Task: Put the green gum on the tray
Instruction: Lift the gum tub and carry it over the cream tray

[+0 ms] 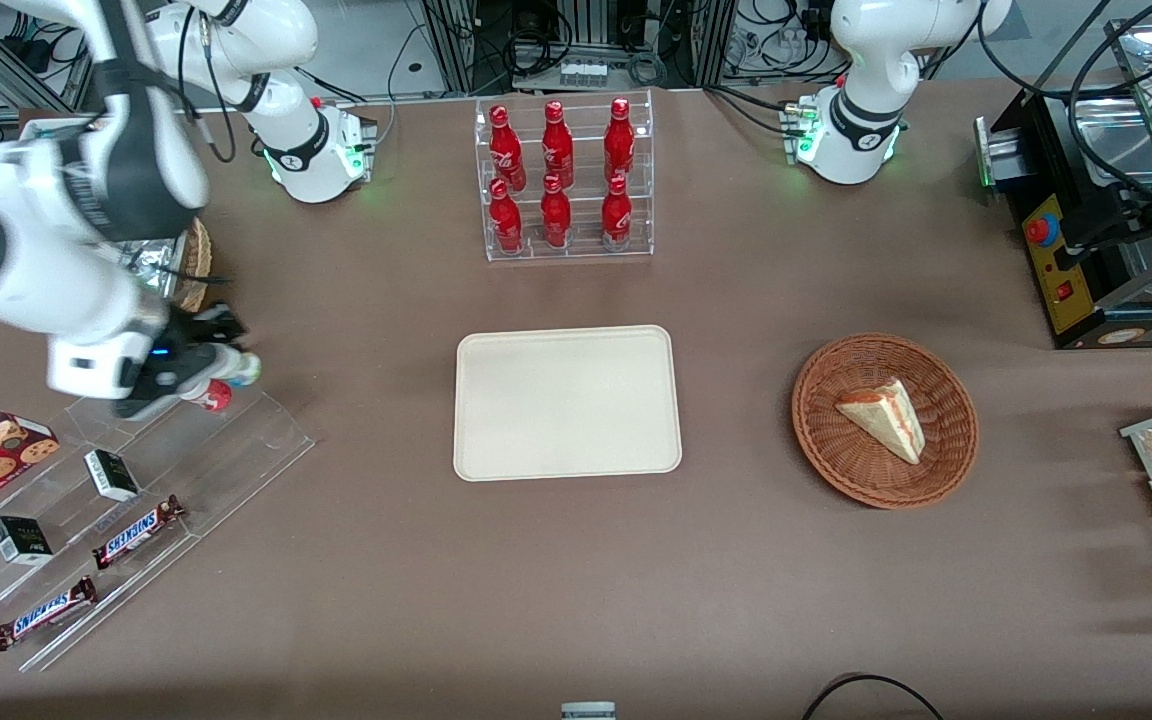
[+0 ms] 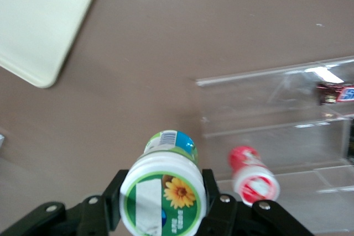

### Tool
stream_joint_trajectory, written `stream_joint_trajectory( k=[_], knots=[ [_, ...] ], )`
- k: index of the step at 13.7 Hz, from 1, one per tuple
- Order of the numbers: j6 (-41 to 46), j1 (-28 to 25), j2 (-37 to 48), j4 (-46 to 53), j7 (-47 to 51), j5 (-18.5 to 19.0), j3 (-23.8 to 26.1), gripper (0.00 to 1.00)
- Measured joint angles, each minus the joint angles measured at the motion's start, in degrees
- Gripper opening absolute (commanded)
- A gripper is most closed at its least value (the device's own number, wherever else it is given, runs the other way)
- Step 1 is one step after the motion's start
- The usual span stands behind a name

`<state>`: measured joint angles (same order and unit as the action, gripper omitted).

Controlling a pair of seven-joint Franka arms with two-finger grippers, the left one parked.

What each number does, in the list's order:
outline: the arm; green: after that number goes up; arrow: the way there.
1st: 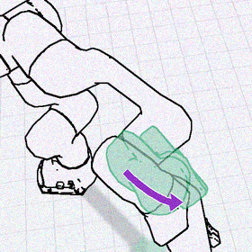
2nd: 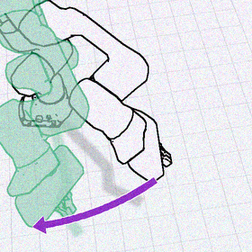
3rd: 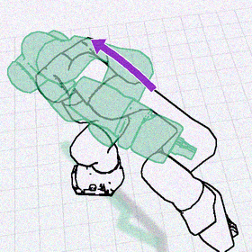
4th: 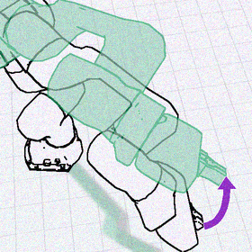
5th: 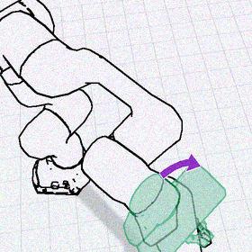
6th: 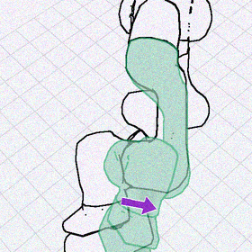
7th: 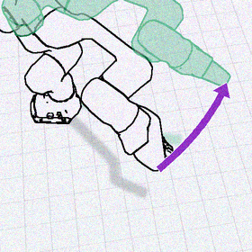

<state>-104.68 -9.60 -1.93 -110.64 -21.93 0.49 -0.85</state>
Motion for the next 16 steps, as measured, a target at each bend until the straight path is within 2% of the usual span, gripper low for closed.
stream_joint_trajectory(
  k=[3,7,12,16],
  knots=[
    [-1.58,-7.86,-2.29,0.36,13.98,-1.58,0.04,0.00],
    [-5.16,-15.22,-8.61,4.03,27.74,-6.91,-0.01,0.00],
    [-13.74,-25.76,-17.54,8.65,46.02,-7.23,-0.01,0.00],
    [-15.42,-31.40,-25.09,15.18,56.78,-7.22,-0.18,0.00]
  ],
)
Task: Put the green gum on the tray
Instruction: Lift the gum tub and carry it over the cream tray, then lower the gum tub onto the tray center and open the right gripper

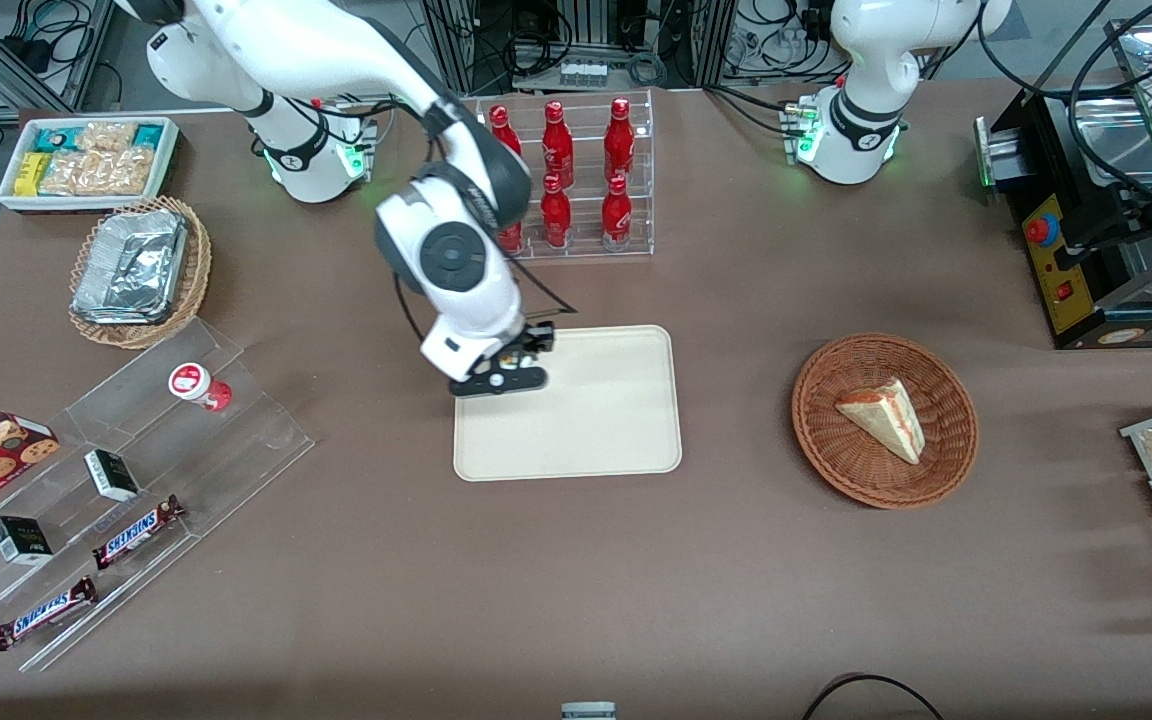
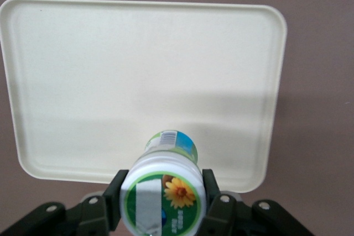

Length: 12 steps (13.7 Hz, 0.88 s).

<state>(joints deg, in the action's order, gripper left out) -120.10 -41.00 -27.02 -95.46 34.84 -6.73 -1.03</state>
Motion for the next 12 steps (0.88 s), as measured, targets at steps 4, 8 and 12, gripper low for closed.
stream_joint_trajectory(
  k=[4,8,12],
  knots=[
    [-3.99,-3.54,-7.35,5.53,6.15,0.99,-0.38,0.00],
    [-9.17,-4.17,-11.76,6.21,7.60,4.02,-0.61,0.00],
    [-11.35,-4.11,-13.51,6.63,7.61,5.51,-1.18,0.27]
  ],
)
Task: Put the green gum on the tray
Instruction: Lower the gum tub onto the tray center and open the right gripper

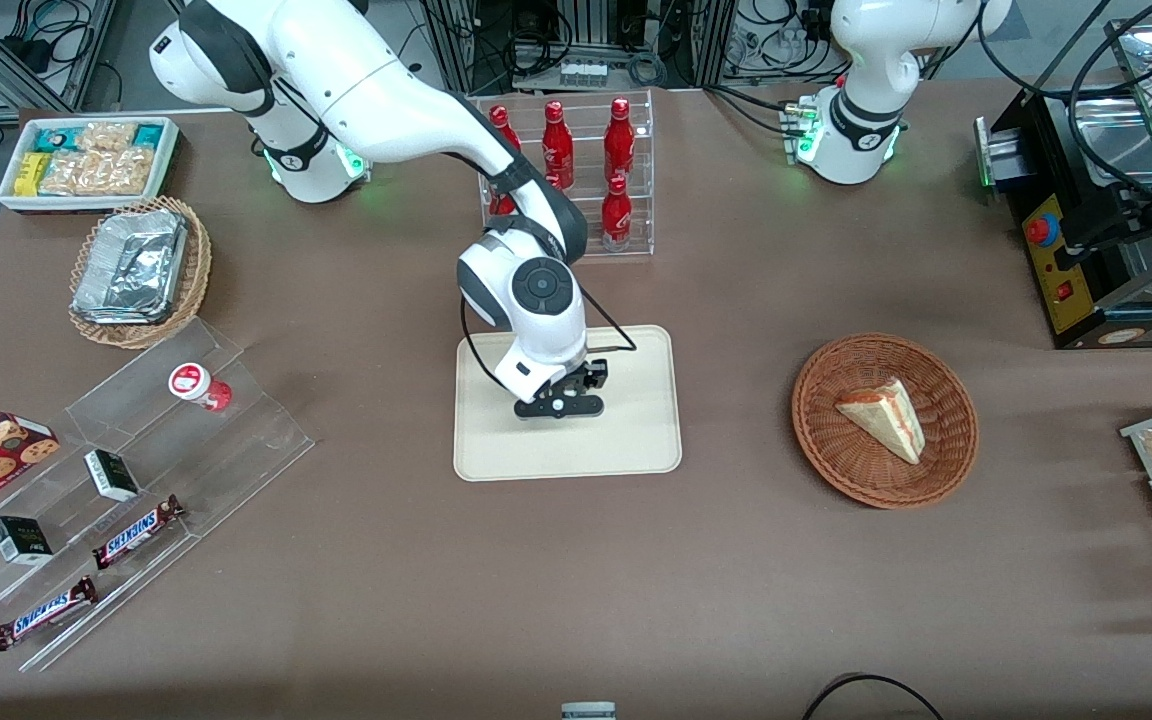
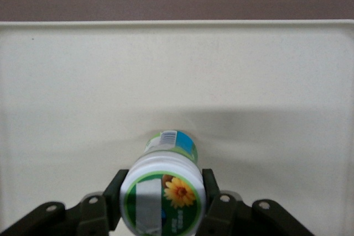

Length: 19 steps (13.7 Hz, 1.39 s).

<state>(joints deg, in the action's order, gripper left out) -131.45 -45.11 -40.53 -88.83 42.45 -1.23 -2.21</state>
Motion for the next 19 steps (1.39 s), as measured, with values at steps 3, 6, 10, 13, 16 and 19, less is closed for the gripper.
stream_joint_trajectory(
  k=[3,6,10,13,16,19],
  knots=[
    [-0.45,0.02,-0.30,0.10,0.00,0.06,-0.16,1.00],
    [-0.54,0.06,-0.31,0.12,0.05,3.06,-0.21,1.00],
    [-0.61,0.09,-0.30,0.20,0.05,3.57,-0.22,1.00],
    [-0.60,0.09,-0.15,0.72,0.04,3.57,-0.21,1.00],
    [1.54,0.21,1.30,1.32,-0.01,3.57,-0.23,1.00],
    [6.98,0.34,4.91,1.86,-1.40,3.57,-0.22,1.00]
  ],
)
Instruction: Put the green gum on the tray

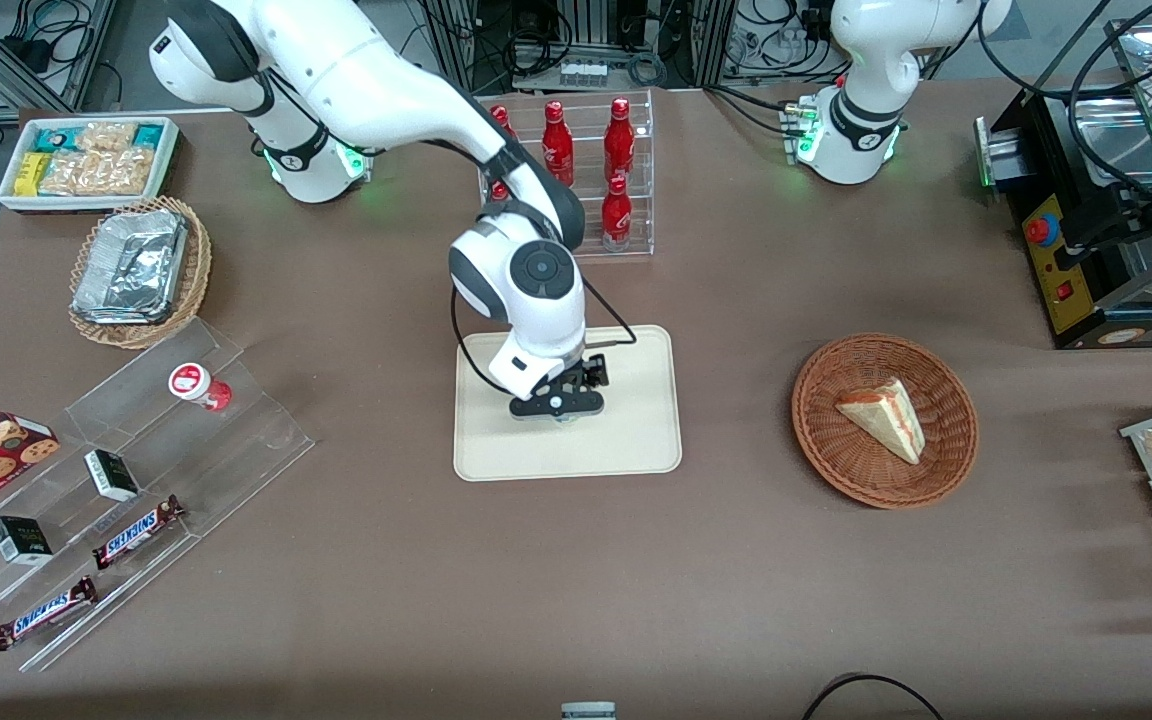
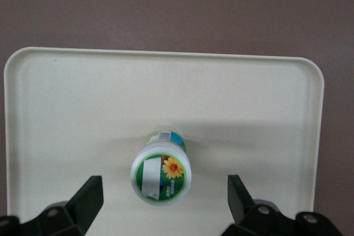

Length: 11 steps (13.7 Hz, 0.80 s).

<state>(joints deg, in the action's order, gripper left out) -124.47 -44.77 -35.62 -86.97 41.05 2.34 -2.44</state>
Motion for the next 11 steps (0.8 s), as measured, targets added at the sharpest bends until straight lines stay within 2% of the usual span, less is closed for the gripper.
stream_joint_trajectory(
  k=[5,11],
  knots=[
    [12.06,1.95,6.94,0.16,-8.46,-0.84,0.03,1.00],
    [22.19,11.06,12.42,0.15,-24.10,-3.25,0.10,1.00]
  ],
)
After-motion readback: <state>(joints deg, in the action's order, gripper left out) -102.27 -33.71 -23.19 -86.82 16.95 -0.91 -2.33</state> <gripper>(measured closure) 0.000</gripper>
